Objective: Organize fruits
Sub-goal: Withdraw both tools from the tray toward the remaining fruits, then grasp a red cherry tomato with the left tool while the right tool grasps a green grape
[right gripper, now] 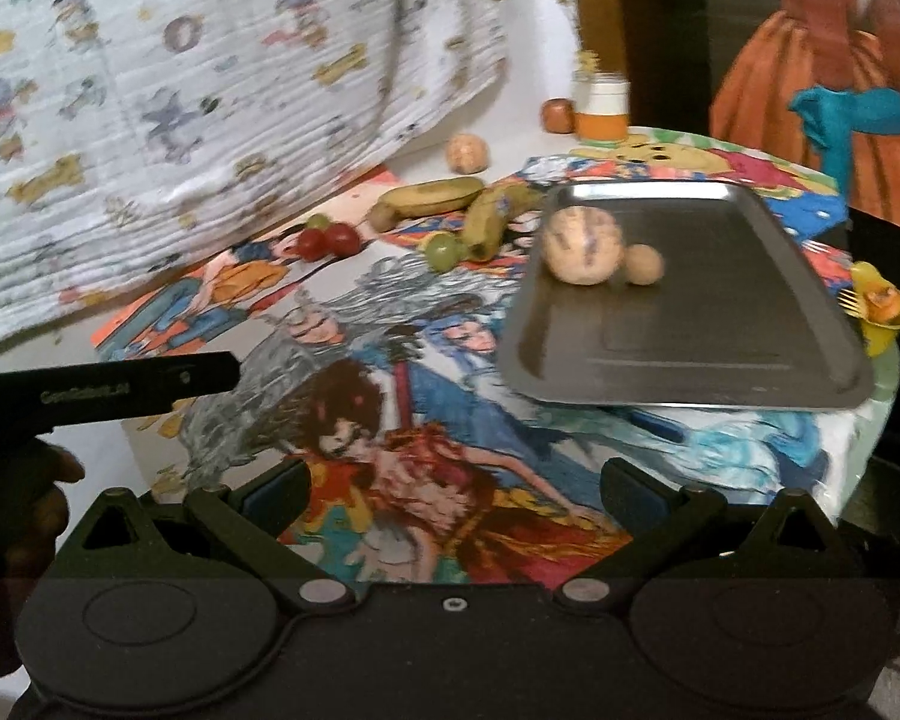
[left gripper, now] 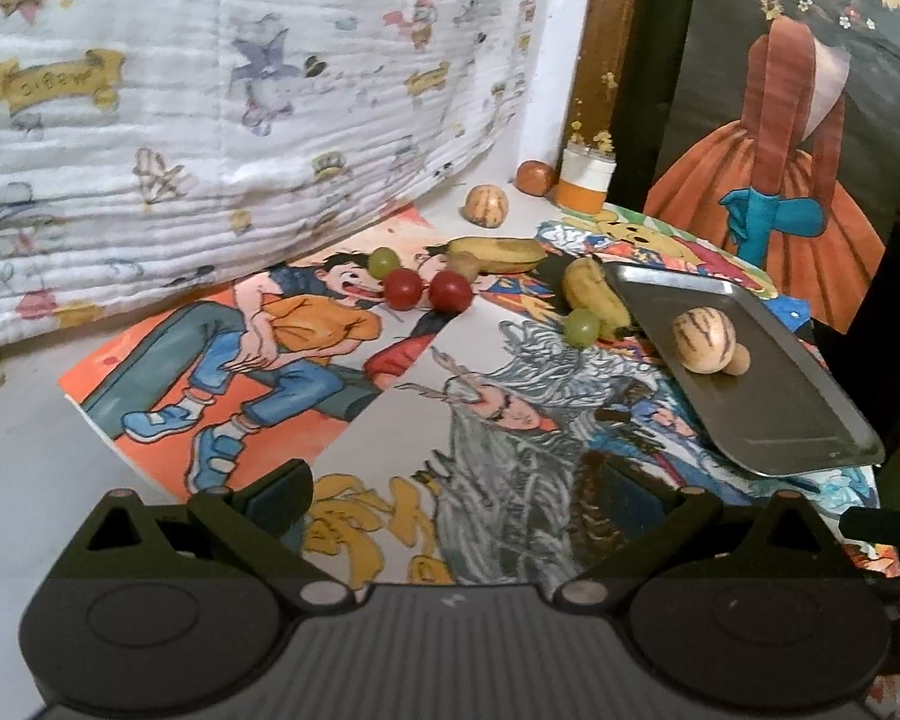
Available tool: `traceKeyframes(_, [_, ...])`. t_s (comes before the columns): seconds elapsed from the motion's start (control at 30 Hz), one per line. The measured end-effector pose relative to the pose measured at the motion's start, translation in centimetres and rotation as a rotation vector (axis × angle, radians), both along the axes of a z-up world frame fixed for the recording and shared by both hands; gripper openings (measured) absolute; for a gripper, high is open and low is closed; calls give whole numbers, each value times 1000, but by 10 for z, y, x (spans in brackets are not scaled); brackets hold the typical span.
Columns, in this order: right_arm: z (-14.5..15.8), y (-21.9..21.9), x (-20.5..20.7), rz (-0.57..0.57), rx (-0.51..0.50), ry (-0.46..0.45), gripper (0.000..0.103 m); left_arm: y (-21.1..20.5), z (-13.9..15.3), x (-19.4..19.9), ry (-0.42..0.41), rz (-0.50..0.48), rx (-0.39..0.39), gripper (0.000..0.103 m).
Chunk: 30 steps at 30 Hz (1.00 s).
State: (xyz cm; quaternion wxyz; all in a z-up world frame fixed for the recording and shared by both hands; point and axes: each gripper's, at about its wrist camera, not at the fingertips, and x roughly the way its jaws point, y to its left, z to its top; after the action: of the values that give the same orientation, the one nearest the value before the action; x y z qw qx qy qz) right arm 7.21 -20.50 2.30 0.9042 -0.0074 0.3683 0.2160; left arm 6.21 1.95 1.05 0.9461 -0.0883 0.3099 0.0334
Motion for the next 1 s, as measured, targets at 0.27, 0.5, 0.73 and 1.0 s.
traceKeyframes(0.27, [6, 27, 16, 91, -11, -14, 102, 25, -4, 4, 15, 57, 2, 103])
traceKeyframes(0.5, [14, 46, 41, 138, -30, -67, 102, 42, -2, 17, 14, 63, 24, 103])
traceKeyframes(0.73, [18, 59, 76, 104, 32, -108, 101, 54, -1, 45, -12, 24, 12, 103])
traceKeyframes(1.0, [10, 68, 115, 66, 30, -111, 91, 59, 4, 92, -33, -40, 28, 103])
